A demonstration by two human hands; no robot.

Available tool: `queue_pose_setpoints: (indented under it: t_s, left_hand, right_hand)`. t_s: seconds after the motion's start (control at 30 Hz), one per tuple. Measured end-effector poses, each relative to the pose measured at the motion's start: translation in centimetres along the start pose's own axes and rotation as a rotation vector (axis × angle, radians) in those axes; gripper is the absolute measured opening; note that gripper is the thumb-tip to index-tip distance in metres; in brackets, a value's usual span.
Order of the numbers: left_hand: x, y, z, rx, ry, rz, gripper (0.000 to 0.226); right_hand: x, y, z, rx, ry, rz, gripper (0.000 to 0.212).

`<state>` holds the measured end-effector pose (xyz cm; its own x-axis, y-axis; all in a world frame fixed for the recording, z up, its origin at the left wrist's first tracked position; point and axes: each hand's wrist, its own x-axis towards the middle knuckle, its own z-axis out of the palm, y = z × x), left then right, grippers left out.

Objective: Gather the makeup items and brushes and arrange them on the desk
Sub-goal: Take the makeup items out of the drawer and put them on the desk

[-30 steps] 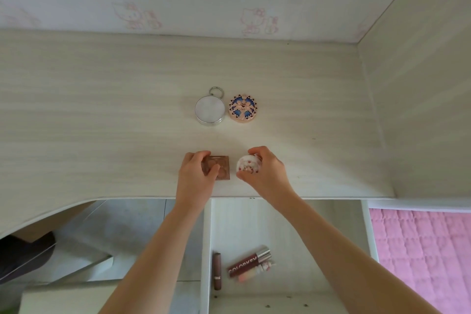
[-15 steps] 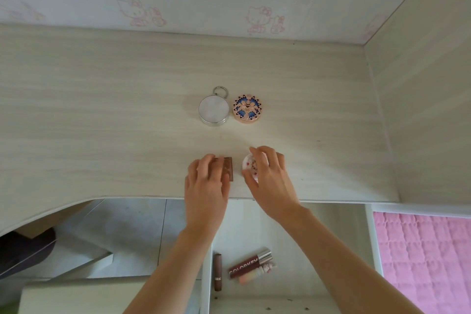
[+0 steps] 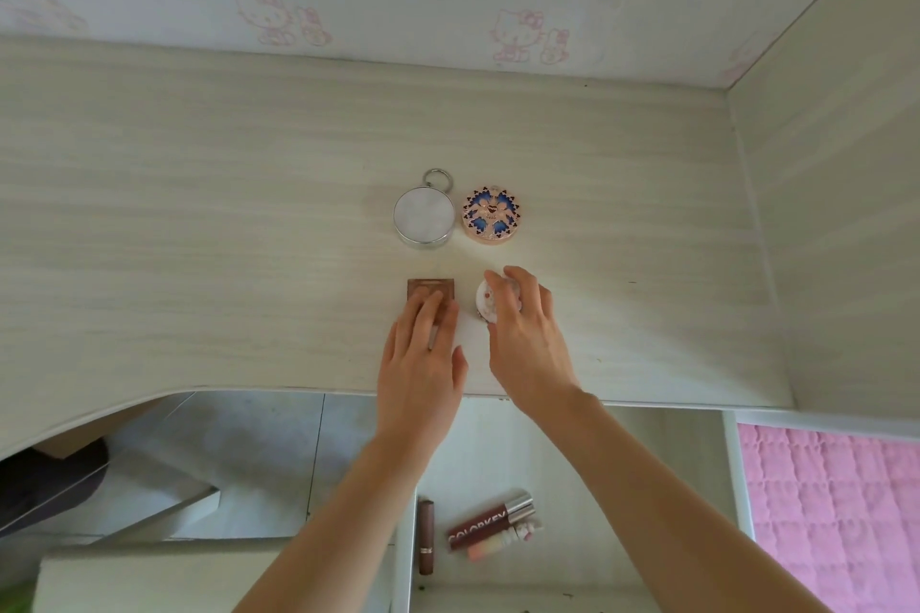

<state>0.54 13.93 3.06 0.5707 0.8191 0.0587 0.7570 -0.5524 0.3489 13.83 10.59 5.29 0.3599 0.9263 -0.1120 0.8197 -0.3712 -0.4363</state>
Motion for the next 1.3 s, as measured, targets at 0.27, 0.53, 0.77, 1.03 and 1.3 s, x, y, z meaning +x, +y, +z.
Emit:
queue_pose_setpoints:
  t_s: [0.27,0.53,0.77,1.03,1.3]
  left_hand:
    - [2.1,-0.5,-0.2,-0.043,-0.038,-0.027,0.054]
    - [0.8,0.5,-0.6,-0.061,-0.031,-0.035,0.060]
    - [-5.5,2.7,-0.7,-0.120,0.012,-0.059,0.047]
    - [-14.7,4.3,2.1,-0.114,-0.189,-0.189,0.037]
    - [-19.0,3.9,7.0,-0.199,-0.621,-0.567,0.037]
  right_hand:
    - [2.3,-0.5,-0.2,-0.015,-0.012,-0.052,0.060]
    - [0.3,-0.2,-0.8,0.037,0.000,-0.069,0.063]
    - [-7.2,1.0,-1.6,0.073,0.003,-0.089,0.054]
    - [-17.2,4.1,1.2,0.101,-0.070,-0.127,0.051]
    - [-21.3,8.3,7.8,-0.028,-0.364,-0.084,0.047]
